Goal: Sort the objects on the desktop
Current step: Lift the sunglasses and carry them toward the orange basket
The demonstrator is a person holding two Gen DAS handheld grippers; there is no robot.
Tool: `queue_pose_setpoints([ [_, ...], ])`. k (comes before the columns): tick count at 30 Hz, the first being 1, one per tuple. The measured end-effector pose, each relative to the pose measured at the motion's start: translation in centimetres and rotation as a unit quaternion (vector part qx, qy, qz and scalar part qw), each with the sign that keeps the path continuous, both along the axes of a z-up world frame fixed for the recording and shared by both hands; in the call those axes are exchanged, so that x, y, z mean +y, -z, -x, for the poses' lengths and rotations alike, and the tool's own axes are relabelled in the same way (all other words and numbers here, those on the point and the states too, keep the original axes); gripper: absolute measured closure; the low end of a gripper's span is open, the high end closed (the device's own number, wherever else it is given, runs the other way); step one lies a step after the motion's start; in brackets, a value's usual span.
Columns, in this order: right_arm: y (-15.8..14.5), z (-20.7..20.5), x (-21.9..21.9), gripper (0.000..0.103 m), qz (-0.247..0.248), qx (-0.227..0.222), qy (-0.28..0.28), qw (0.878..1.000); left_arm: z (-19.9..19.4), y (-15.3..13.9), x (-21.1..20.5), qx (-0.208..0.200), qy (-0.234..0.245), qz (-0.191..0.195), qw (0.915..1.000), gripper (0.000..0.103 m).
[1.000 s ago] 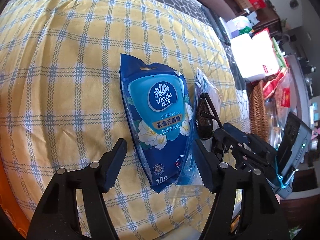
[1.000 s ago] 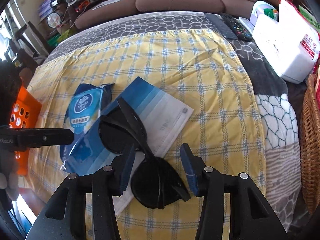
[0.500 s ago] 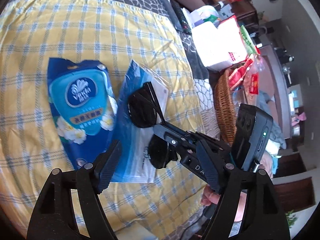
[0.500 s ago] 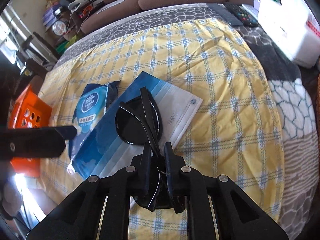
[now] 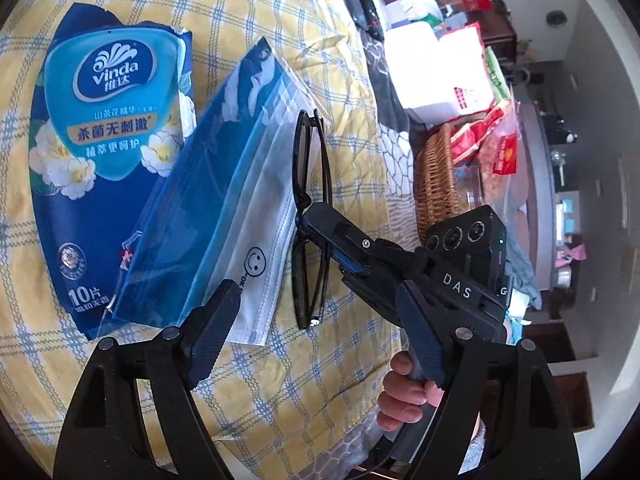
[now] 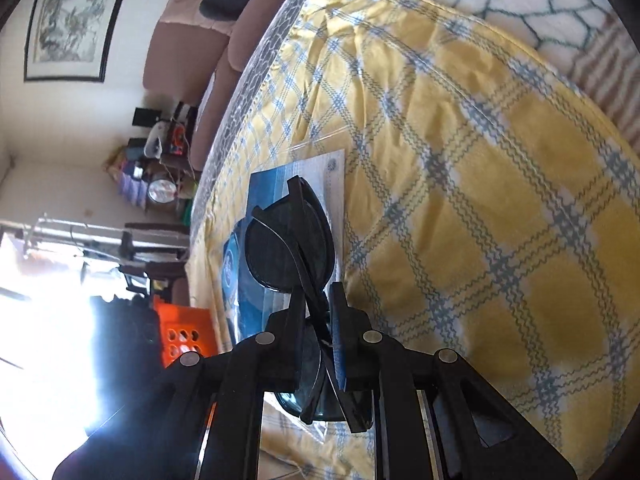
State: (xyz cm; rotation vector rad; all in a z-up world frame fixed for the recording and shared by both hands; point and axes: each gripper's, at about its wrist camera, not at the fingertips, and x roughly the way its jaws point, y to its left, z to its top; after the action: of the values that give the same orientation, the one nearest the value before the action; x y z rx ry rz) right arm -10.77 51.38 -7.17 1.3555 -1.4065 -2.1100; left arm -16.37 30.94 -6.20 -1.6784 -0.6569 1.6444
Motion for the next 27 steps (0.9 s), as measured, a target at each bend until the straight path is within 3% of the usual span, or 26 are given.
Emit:
queue_pose_setpoints([
  [2, 0.2, -0.3, 0.1, 0.091, 0.029, 0.002, 0.011, 1.0, -0.3, 0.0, 0.1, 0.002, 0.003, -0.005, 1.0, 0.046],
  [6, -0.4, -0.6, -0.3, 0.091, 0.047, 0.01, 0.019, 0.999, -0.7, 0.2, -0.1, 0.002, 0.005, -0.013, 0.9999, 0.06],
  [13, -0.2, -0.7, -0.7, 0.091, 0.064, 0.001, 0.036, 0.997, -0.8, 0.1, -0.9, -0.011, -0.012, -0.046, 0.9988, 0.061],
  [18, -0.9, -1.1, -1.3, 0.09, 0.08, 0.007, 0.034, 0.996, -0.9, -1.5, -1.9, -0.013, -0.022, -0.075, 0.9969, 0.061],
  [27, -6.6, -0.6, -5.3, 0.091, 0.074, 0.049, 0.0, 0.996, -1.8, -7.1, -7.5, 0.019, -0.046, -0.119, 0.9917, 0.061],
])
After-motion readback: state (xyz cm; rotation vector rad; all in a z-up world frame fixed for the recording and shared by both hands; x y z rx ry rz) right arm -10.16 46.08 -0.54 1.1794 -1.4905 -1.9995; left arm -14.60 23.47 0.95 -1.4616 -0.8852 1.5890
